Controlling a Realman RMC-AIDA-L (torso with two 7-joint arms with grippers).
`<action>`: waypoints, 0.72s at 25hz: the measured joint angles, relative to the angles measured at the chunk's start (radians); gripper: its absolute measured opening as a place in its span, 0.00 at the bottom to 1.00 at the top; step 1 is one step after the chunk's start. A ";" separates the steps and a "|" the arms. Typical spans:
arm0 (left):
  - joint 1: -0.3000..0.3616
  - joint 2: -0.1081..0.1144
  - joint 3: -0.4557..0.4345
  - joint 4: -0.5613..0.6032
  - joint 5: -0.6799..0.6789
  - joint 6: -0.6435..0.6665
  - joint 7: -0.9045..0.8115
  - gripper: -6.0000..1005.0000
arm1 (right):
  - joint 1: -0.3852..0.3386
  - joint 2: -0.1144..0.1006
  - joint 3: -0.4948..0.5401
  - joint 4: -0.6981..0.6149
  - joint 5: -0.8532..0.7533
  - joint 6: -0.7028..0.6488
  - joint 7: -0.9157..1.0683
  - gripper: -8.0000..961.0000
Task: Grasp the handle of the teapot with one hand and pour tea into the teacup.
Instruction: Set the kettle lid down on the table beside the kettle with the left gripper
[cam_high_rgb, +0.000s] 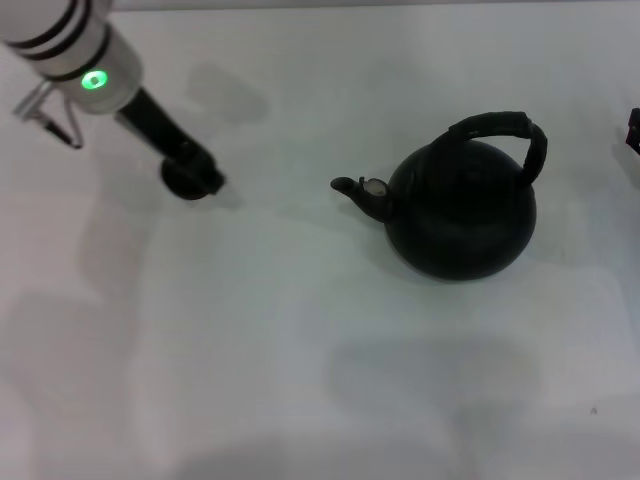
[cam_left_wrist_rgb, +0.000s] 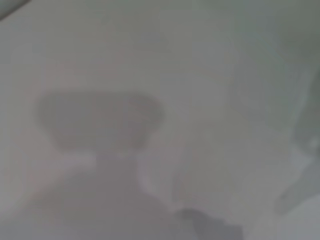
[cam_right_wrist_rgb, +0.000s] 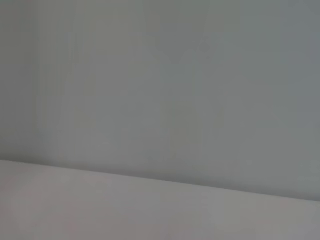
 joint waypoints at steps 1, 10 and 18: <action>-0.018 -0.003 0.000 -0.020 -0.011 0.008 0.008 0.72 | -0.001 0.000 0.000 0.000 0.000 0.001 0.000 0.84; -0.118 -0.013 0.025 -0.130 -0.188 0.018 0.091 0.73 | -0.004 0.000 -0.010 0.001 -0.002 0.002 0.000 0.84; -0.127 -0.016 0.201 -0.160 -0.240 0.023 0.042 0.74 | -0.006 0.000 -0.011 0.001 -0.002 0.002 0.000 0.83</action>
